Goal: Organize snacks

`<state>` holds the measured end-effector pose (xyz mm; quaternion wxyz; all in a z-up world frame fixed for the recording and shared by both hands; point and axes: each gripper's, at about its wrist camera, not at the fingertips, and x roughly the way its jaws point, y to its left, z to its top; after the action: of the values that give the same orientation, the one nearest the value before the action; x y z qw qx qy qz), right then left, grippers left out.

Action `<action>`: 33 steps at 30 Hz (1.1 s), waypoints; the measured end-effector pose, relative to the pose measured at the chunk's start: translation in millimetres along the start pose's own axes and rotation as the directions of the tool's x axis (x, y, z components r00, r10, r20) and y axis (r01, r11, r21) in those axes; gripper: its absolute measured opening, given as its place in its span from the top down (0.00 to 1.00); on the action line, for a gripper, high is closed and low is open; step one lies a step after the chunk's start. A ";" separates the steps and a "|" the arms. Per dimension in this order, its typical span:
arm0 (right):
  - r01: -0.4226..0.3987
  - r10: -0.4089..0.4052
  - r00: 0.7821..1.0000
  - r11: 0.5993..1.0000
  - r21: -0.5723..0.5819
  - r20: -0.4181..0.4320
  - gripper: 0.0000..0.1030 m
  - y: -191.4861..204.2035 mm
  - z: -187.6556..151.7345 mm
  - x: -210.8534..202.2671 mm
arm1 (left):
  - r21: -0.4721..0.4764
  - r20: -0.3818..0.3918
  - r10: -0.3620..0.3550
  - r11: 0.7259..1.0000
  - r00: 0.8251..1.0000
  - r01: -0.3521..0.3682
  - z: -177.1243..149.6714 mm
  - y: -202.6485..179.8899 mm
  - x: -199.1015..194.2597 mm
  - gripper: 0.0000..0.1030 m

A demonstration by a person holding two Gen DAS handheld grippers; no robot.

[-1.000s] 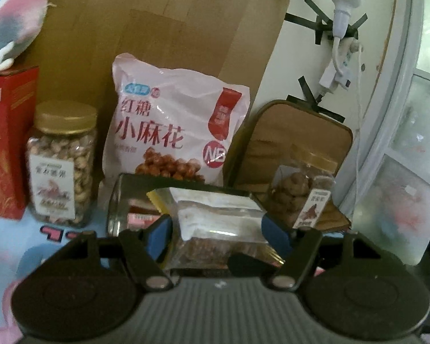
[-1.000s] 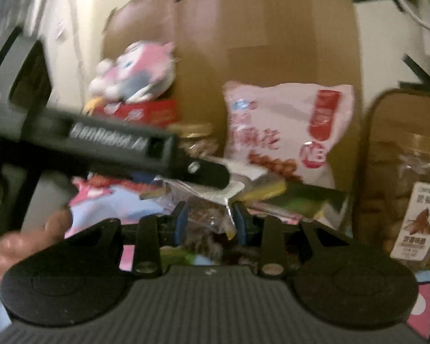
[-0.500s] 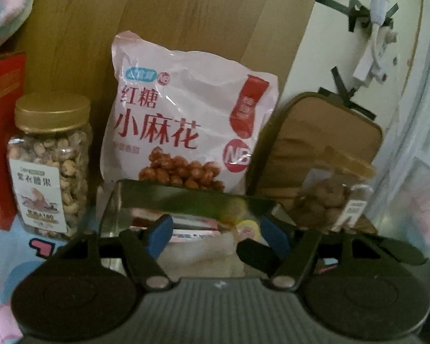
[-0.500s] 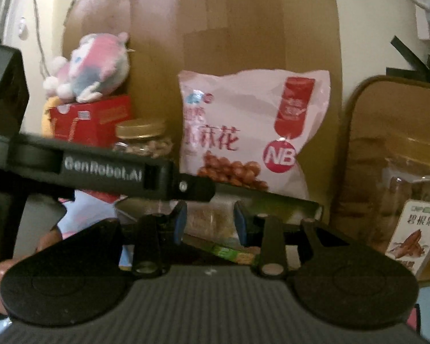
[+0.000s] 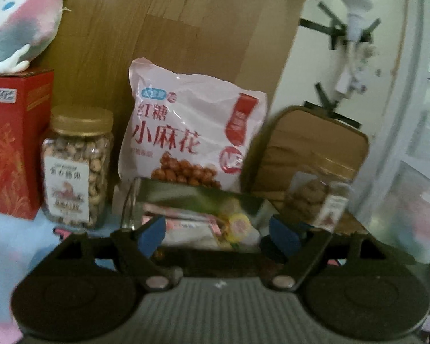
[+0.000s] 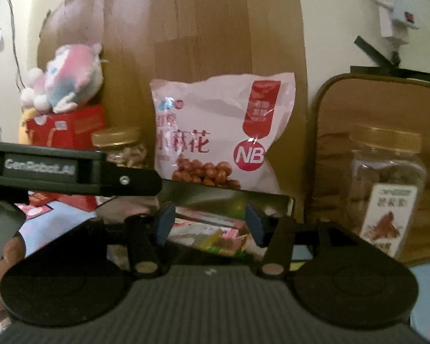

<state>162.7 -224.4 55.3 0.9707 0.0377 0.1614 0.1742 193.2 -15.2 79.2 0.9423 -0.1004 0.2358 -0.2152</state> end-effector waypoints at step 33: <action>-0.400 0.395 0.853 0.915 0.059 -0.341 0.57 43.3 -77.9 -62.0 | -0.117 -0.050 0.081 0.989 0.995 -0.086 -119.5 64.4 -119.0 0.21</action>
<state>68.2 -204.3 6.0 0.8702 0.0324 0.3170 0.3758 63.2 85.4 4.4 0.9372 -0.1417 0.2735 -0.1634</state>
